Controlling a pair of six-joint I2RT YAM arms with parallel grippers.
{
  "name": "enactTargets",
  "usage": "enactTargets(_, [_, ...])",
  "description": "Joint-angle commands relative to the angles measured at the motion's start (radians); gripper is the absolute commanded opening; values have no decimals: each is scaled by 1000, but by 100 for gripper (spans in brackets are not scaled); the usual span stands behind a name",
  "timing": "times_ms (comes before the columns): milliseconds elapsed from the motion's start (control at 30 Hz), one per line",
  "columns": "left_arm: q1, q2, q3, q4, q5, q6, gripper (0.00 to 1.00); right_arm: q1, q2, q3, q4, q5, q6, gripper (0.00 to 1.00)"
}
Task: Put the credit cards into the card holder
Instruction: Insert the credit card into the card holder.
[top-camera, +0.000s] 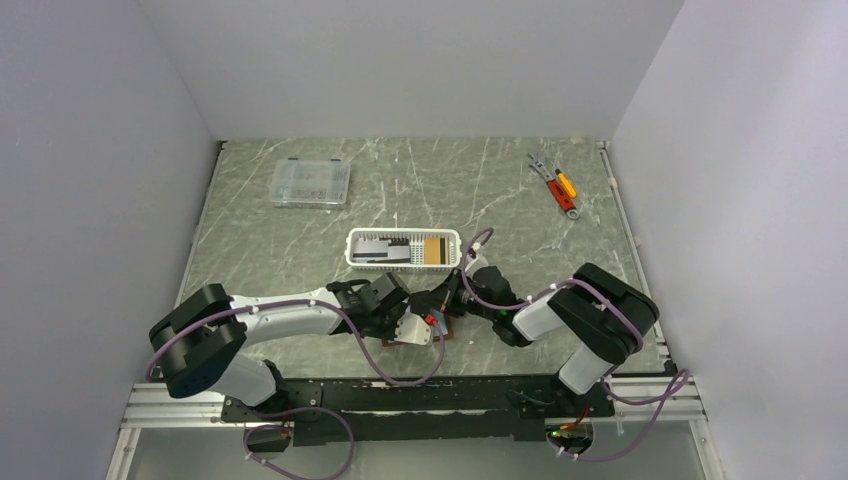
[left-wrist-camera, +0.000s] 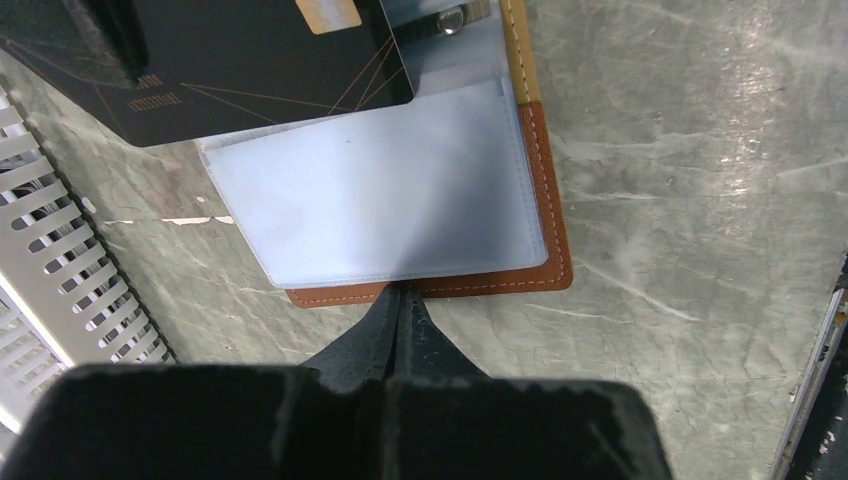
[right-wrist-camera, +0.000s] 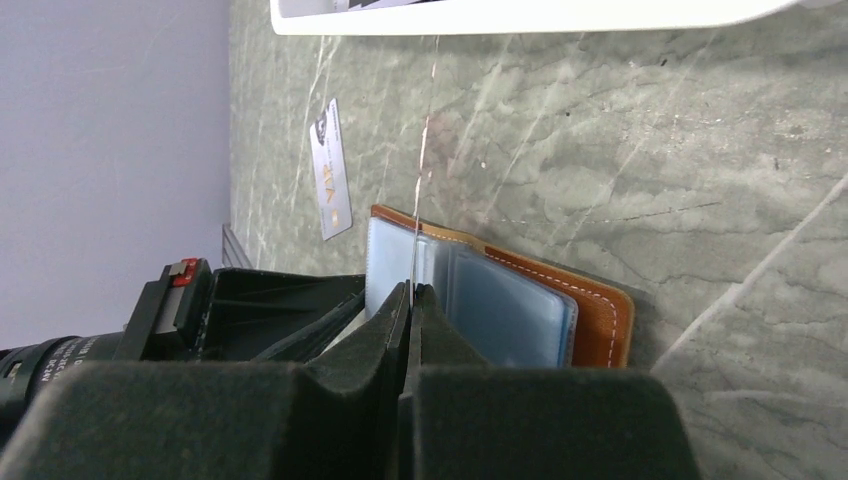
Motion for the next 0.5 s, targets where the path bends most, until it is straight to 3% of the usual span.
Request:
enactTargets(0, [-25, 35, -50, -65, 126, -41, 0, 17, 8, 8, 64, 36, -8, 0])
enactTargets(467, [-28, 46, -49, -70, 105, -38, 0, 83, -19, -88, 102, 152, 32, 0])
